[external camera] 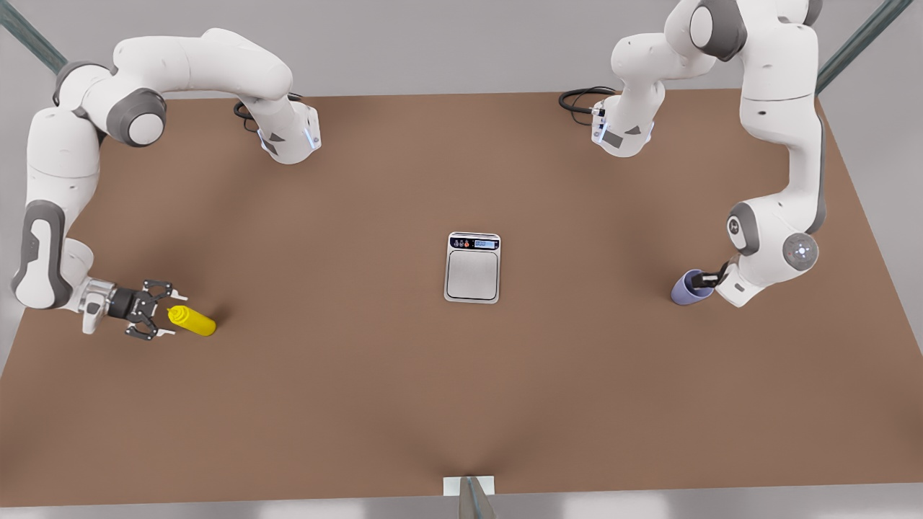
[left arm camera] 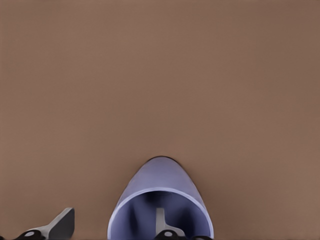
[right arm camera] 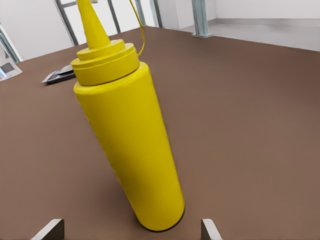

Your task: Move cup to the weight, pick up sauce bottle, pour sauce

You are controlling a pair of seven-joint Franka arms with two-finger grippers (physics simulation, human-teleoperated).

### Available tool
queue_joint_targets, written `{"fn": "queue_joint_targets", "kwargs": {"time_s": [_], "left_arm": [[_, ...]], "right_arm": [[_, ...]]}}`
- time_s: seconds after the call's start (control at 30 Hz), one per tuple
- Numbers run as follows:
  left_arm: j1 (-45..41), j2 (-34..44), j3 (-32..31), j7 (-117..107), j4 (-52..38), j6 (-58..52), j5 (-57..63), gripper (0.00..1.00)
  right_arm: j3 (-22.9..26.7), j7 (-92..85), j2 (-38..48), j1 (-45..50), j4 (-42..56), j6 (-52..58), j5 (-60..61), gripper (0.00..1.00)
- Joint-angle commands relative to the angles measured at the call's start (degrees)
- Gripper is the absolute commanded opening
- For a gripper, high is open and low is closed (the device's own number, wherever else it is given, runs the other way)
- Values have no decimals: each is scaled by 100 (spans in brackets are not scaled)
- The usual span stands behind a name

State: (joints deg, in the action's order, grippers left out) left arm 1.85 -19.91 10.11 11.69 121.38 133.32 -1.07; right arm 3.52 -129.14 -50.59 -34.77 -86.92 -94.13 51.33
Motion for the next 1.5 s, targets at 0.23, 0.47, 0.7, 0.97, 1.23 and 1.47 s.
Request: {"fn": "queue_joint_targets", "kwargs": {"time_s": [0.23,0.47,0.7,0.97,1.23,1.47], "left_arm": [[0,-136,-9,0,0,141,10,52],[-18,-268,-9,9,-18,185,10,46],[-18,-268,-9,0,-35,177,1,28],[-26,-320,-9,0,-53,150,-25,22],[-35,-276,-17,0,-70,133,-52,21],[-44,-22,-114,-158,-272,-201,-184,21]], "right_arm": [[0,2,-39,128,9,-44,149,100],[0,2,-92,392,-9,-53,308,100],[0,-112,-100,444,9,-35,299,100],[-18,-296,-109,488,9,18,290,100],[-26,-305,-109,497,9,35,281,100],[-26,-305,-109,488,-9,35,290,74]]}}
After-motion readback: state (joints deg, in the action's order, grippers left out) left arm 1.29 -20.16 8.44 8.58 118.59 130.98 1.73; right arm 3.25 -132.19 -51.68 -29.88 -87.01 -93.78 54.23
